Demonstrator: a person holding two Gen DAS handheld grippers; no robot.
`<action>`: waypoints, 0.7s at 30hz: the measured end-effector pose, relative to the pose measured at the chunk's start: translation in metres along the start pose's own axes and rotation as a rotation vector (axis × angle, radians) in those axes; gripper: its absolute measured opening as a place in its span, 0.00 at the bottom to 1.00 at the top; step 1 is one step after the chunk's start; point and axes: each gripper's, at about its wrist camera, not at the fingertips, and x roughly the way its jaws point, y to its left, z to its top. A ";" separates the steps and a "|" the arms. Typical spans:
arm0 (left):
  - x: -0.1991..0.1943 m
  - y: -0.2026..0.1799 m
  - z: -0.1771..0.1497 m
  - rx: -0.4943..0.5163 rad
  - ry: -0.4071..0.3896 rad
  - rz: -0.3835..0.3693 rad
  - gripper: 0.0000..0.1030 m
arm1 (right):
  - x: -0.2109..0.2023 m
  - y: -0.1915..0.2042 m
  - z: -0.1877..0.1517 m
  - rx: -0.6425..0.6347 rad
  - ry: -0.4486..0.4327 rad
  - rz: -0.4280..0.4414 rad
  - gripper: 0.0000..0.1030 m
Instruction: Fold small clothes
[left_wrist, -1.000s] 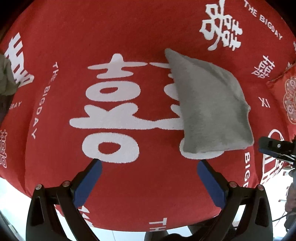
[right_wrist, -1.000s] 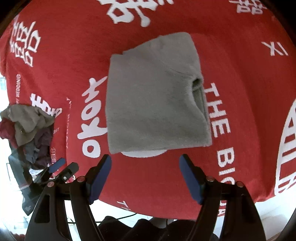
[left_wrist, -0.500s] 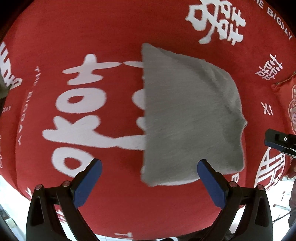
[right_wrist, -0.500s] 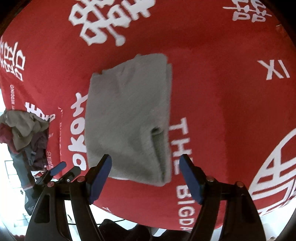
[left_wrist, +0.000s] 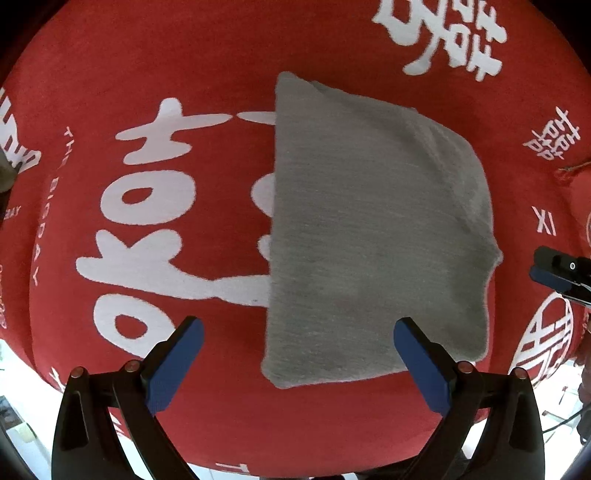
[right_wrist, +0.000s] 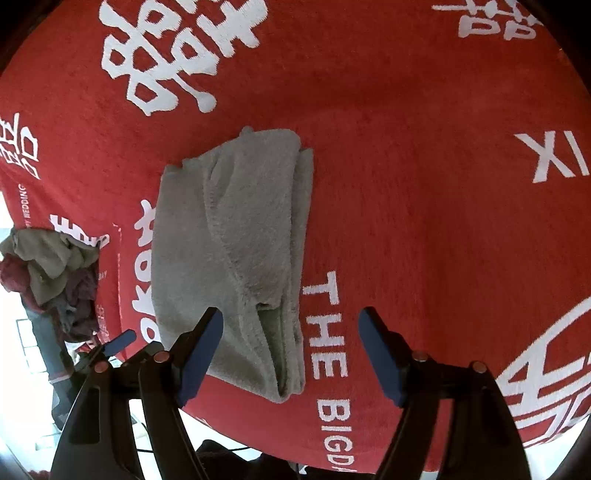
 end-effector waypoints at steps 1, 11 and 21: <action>0.001 0.003 0.000 -0.005 0.000 0.001 1.00 | 0.002 -0.001 0.001 -0.001 0.005 0.002 0.76; 0.018 0.026 0.011 -0.048 0.034 -0.086 1.00 | 0.024 -0.009 0.020 0.008 0.034 0.053 0.76; 0.042 0.025 0.030 -0.028 0.061 -0.193 1.00 | 0.049 -0.025 0.042 0.042 0.051 0.146 0.76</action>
